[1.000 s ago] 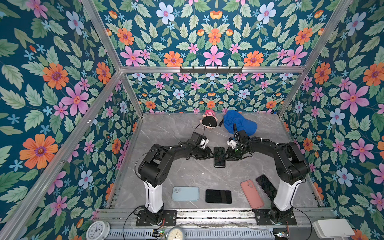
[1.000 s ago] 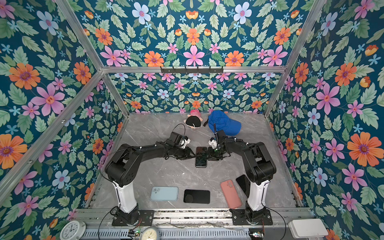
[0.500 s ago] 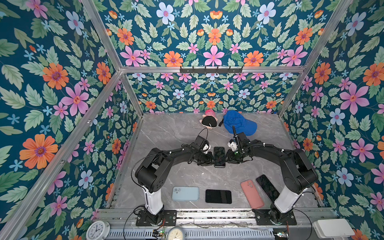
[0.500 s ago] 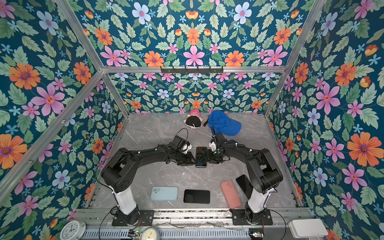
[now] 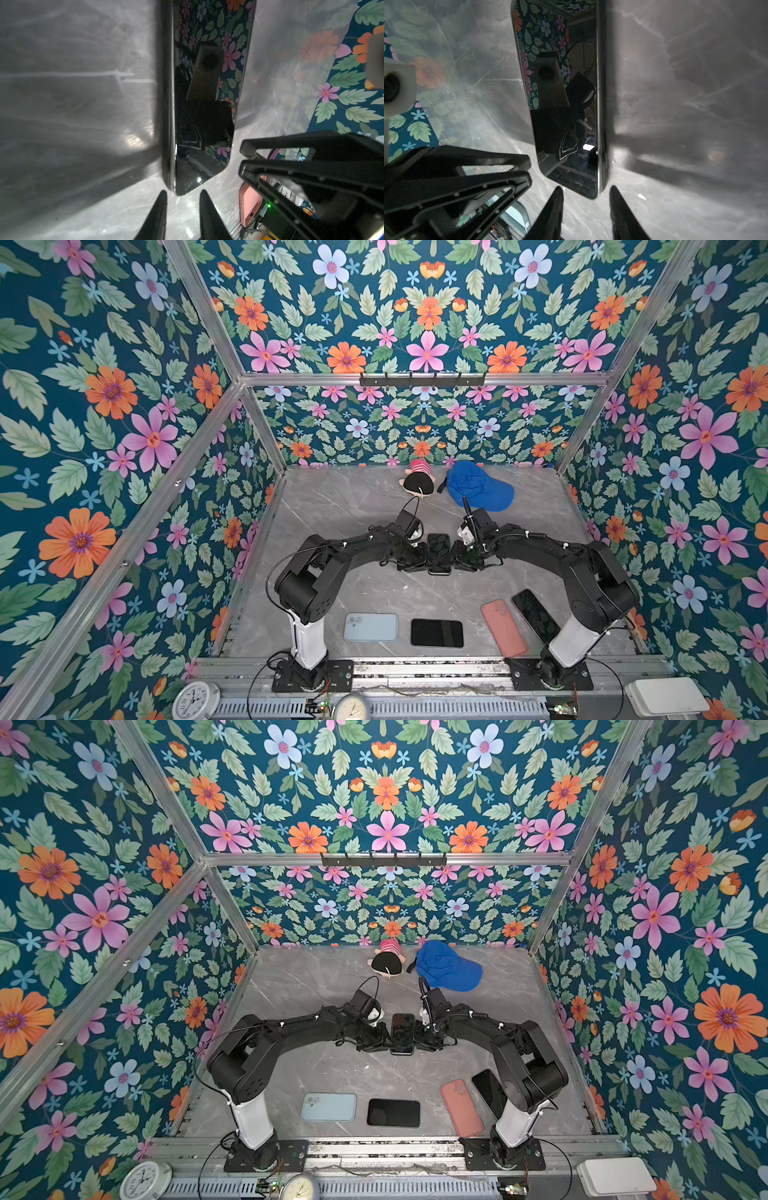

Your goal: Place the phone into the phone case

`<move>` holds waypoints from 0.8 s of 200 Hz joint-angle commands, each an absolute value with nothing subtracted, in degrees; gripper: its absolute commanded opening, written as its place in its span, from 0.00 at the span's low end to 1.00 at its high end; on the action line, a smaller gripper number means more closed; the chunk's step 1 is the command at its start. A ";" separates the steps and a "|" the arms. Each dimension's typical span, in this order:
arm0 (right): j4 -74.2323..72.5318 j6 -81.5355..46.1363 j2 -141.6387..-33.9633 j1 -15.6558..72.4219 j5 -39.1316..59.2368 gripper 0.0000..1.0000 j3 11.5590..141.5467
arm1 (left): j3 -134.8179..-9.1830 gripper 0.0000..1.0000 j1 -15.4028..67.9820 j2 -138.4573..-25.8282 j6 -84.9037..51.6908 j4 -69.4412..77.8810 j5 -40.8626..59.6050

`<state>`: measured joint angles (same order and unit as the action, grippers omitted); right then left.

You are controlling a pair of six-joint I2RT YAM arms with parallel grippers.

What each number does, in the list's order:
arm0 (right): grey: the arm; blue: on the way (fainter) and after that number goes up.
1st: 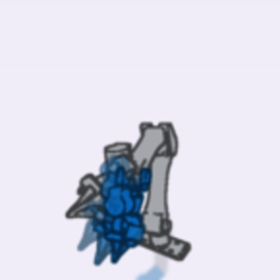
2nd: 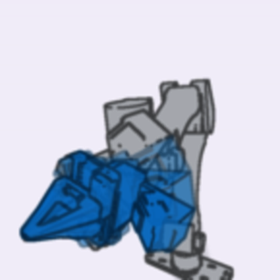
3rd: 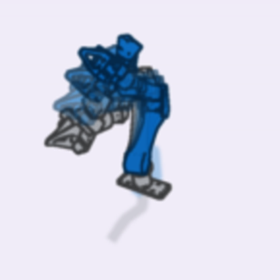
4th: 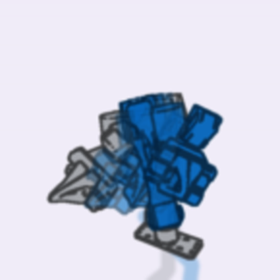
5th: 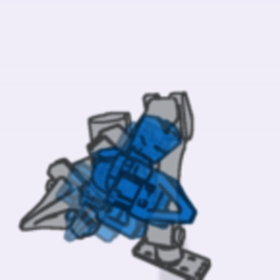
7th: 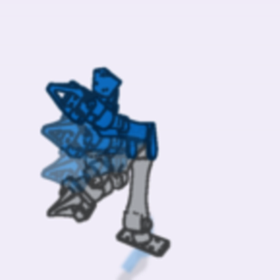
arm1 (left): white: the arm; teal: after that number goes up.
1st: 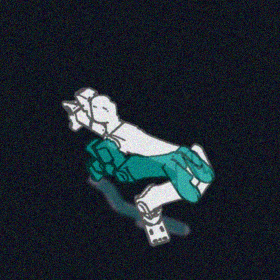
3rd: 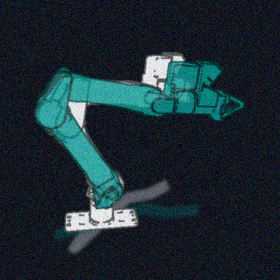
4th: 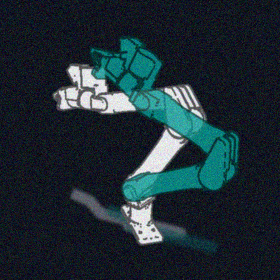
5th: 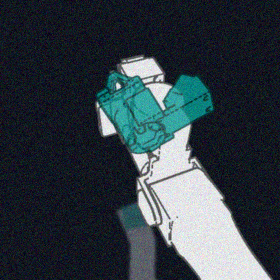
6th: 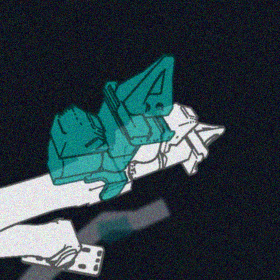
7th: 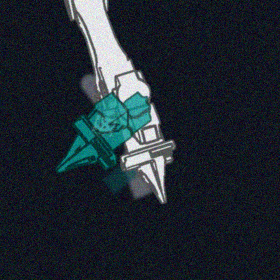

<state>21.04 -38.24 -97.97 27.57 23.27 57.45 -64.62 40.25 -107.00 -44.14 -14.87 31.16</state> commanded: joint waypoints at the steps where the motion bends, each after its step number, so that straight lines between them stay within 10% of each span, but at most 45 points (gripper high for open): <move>1: 21.79 -43.46 -97.95 28.03 20.92 0.39 58.09 | -67.04 0.31 41.06 -108.28 -44.77 -19.57 30.75; 160: 21.81 -45.09 -99.72 29.25 21.25 0.39 58.34 | -69.63 0.15 41.78 -109.76 -45.90 -24.48 28.12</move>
<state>21.30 -44.82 -99.79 29.19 21.45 58.37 -68.95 41.63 -109.38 -46.50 -22.83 28.47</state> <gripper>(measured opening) 0.394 0.180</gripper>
